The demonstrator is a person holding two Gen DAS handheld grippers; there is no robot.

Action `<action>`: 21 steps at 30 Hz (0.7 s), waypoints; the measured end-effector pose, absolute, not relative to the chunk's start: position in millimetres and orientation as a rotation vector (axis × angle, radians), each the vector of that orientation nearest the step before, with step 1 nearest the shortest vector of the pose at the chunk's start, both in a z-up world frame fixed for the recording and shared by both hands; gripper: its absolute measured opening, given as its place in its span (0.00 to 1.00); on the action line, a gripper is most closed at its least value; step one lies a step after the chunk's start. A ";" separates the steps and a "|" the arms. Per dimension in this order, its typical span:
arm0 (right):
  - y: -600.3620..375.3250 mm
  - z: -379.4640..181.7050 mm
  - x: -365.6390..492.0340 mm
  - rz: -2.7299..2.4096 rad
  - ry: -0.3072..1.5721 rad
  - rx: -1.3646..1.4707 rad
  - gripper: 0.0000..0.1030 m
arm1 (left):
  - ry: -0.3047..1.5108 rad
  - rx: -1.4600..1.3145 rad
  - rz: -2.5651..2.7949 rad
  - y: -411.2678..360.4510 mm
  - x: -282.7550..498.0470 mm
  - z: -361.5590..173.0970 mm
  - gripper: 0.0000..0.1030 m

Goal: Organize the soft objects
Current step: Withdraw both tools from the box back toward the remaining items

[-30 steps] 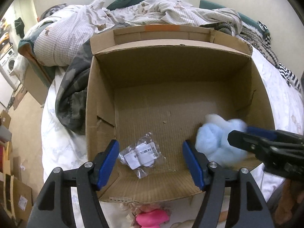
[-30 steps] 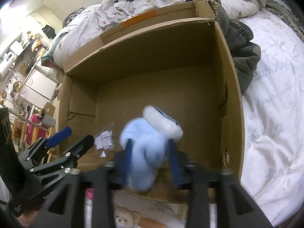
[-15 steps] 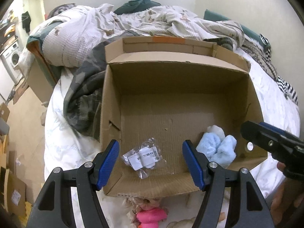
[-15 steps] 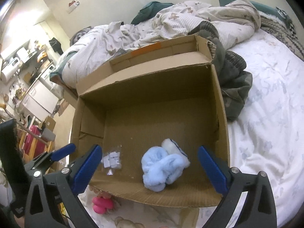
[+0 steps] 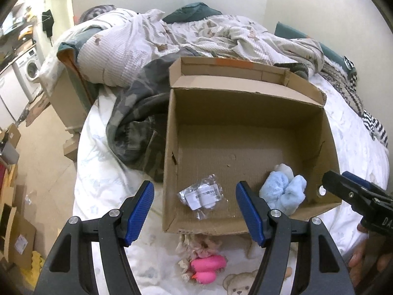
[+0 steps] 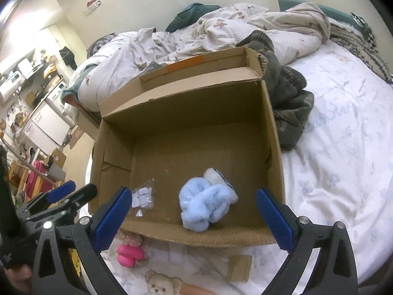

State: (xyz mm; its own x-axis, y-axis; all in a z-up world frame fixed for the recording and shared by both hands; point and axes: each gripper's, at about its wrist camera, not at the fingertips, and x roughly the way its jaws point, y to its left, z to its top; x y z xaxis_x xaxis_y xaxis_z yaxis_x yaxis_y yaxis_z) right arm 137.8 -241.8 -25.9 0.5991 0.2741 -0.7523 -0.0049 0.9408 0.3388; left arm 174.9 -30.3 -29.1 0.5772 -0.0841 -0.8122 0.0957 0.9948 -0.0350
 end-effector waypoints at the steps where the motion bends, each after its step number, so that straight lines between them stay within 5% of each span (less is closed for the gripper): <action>1: -244.0 -26.3 136.2 0.172 0.923 0.332 1.00 | 0.953 0.006 -0.104 -28.9 173.1 -28.8 0.64; 21: -228.5 -24.8 91.3 0.205 0.948 0.264 1.00 | 0.988 -0.028 -0.082 -12.8 131.0 -29.2 0.65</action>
